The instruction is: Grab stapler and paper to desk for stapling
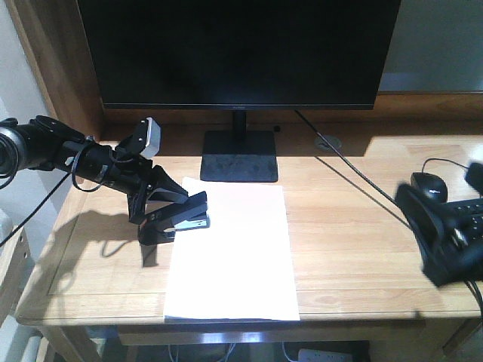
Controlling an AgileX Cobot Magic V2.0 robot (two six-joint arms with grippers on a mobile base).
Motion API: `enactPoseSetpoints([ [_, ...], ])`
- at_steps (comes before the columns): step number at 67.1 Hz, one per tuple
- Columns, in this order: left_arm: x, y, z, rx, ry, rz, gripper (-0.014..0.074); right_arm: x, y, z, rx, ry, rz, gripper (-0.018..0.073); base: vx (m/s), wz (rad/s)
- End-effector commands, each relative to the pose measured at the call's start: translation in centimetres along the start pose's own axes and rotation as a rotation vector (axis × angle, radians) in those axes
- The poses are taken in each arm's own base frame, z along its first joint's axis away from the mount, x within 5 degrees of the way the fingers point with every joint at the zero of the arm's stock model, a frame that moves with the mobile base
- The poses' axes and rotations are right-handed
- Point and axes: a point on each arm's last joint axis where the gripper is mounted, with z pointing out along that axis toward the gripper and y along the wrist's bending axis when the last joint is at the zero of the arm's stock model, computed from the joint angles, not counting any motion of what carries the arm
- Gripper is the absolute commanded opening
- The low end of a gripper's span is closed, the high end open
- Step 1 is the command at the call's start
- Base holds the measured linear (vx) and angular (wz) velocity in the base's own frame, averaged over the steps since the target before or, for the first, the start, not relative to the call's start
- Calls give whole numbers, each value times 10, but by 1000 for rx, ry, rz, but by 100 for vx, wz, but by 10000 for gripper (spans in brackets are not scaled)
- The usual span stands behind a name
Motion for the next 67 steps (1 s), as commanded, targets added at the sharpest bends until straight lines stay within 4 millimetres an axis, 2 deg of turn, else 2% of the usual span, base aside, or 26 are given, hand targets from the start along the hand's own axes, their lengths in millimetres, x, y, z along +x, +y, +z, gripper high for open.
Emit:
enactPoseSetpoints([
  [1, -34, -1, -17, -30, -85, 34, -6, 4, -1, -13, 15, -40, -68, 591, 0, 0],
  [20, -34, -1, -17, -30, -85, 34, -6, 50, 5, -41, -71, -47, -58, 591, 0, 0],
  [32, -34, -1, -17, -30, -85, 34, -6, 51, 7, -49, -85, -93, -61, 591, 0, 0],
  [67, -34, -1, -17, -30, -85, 34, -6, 53, 7, -49, -87, -89, -62, 591, 0, 0],
])
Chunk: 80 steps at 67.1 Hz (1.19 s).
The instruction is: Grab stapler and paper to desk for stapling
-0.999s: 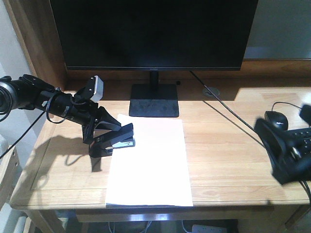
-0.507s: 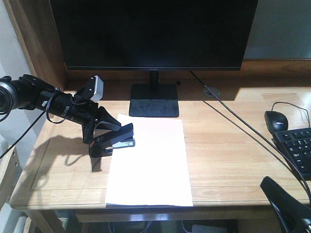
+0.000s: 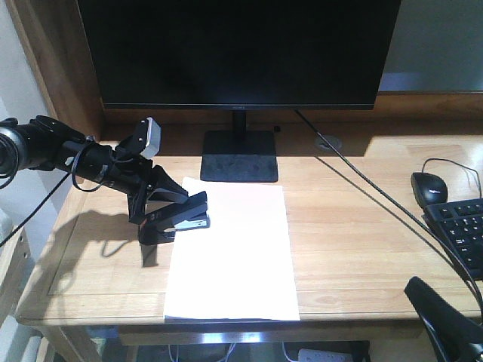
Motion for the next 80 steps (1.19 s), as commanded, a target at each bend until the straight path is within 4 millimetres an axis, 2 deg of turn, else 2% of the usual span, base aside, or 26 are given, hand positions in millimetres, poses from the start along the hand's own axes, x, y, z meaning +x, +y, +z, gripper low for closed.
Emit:
enactPoseSetpoints([
  [1, -34, -1, -17, -30, -85, 34, -6, -9, -1, 0, 16, -18, -54, 591, 0, 0],
  [21, -35, -1, -17, -31, -93, 32, -6, -9, -1, 0, 16, -18, -54, 591, 0, 0],
  [32, -46, -1, -16, -36, -200, -4, -6, -9, -1, 0, 16, -18, -54, 591, 0, 0],
  [42, -46, -2, -8, -42, -152, 19, -6, -9, -1, 0, 16, -18, -54, 591, 0, 0],
  [57, -37, -2, 4, -51, -42, 60, -6, -9, -1, 0, 16, -18, -54, 591, 0, 0],
  [80, -18, 0, 16, -28, -9, 27, -6, -9, -1, 0, 16, -18, -54, 591, 0, 0],
])
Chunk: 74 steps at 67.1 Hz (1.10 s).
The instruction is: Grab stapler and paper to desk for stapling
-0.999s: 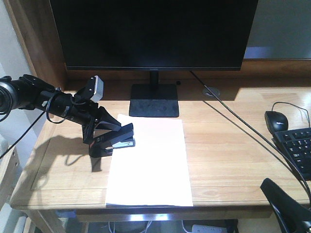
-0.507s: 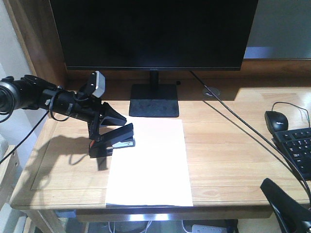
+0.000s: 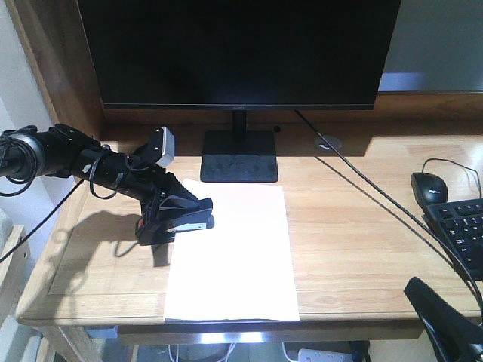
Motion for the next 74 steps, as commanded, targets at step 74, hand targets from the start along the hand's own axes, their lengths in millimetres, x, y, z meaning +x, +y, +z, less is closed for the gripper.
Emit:
enactPoseSetpoints([
  [74, -11, 0, 7, -32, 96, 0, -6, -9, -1, 0, 17, -18, -54, 591, 0, 0],
])
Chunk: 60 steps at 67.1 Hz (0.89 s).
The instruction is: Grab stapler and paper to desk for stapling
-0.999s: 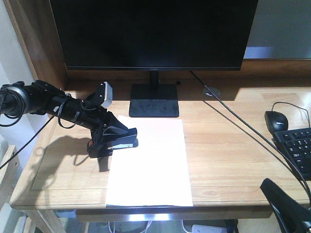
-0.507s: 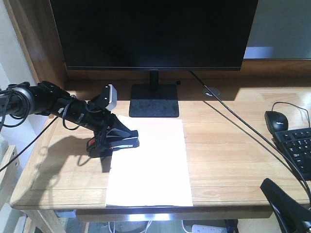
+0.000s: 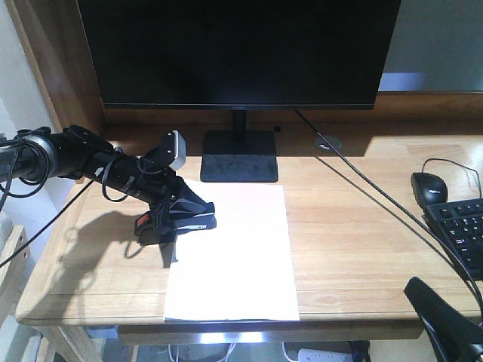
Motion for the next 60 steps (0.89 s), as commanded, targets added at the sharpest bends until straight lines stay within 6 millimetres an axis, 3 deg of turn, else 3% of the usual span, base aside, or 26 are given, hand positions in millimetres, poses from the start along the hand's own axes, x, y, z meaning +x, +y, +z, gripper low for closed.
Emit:
enactPoseSetpoints([
  [1, -10, 1, -9, -42, 44, 44, -6, -9, -1, 0, 18, -18, -54, 591, 0, 0],
  [11, -13, 0, -11, -38, 41, 42, -6, -9, -1, 0, 18, -18, -54, 591, 0, 0],
  [19, -27, -2, -23, -51, 23, 37, -6, -9, -1, 0, 18, -18, -54, 591, 0, 0],
  [36, -77, -14, -74, -188, 27, 40, -6, -9, -1, 0, 18, -18, -54, 591, 0, 0],
  [60, -112, -39, -149, -513, 210, -284, -6, -9, -1, 0, 18, -18, -54, 591, 0, 0],
])
